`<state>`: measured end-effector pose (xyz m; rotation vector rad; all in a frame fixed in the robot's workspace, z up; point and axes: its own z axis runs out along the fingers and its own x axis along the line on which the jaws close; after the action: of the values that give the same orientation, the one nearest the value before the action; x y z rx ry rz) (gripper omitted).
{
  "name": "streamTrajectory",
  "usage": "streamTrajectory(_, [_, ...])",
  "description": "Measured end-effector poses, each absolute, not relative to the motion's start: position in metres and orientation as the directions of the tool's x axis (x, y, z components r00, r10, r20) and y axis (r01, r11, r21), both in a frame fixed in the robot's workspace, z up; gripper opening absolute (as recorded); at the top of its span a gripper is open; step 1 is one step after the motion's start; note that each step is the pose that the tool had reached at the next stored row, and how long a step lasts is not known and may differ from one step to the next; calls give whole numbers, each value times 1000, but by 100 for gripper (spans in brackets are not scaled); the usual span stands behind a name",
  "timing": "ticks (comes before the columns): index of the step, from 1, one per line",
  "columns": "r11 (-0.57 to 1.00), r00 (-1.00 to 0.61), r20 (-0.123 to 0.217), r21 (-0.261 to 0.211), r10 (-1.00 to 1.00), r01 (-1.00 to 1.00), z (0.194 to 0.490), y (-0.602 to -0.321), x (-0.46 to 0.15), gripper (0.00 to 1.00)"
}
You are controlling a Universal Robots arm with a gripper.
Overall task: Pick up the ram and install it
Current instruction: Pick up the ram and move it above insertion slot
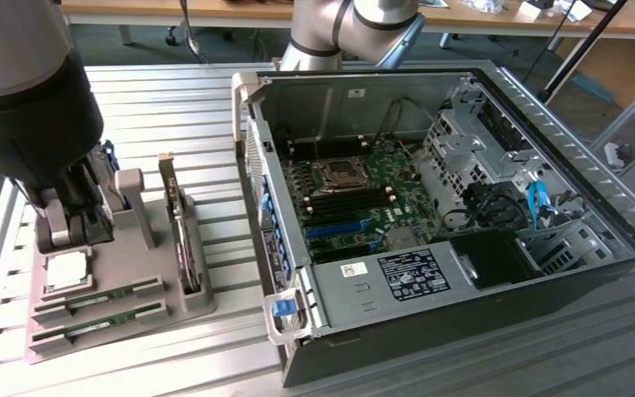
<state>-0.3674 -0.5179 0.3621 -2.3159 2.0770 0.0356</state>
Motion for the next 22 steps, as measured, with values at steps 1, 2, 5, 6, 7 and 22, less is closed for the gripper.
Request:
streamTrajectory(1, [-108, 109, -37, -7, -993, -994, 360, -518, -367, 11])
streamTrajectory(2, [-109, 109, -38, -6, -993, -994, 359, -518, -367, 11])
streamTrajectory(5, [-109, 109, -38, -5, -993, -994, 351, -518, -367, 11])
streamTrajectory(6, [-109, 109, -38, -4, -993, -994, 348, -518, -367, 11])
streamTrajectory(7, [-109, 110, -38, -3, -993, -994, 346, -518, -367, 11])
streamTrajectory(22, [-114, 114, -39, 5, -993, -993, 318, -518, -367, 11])
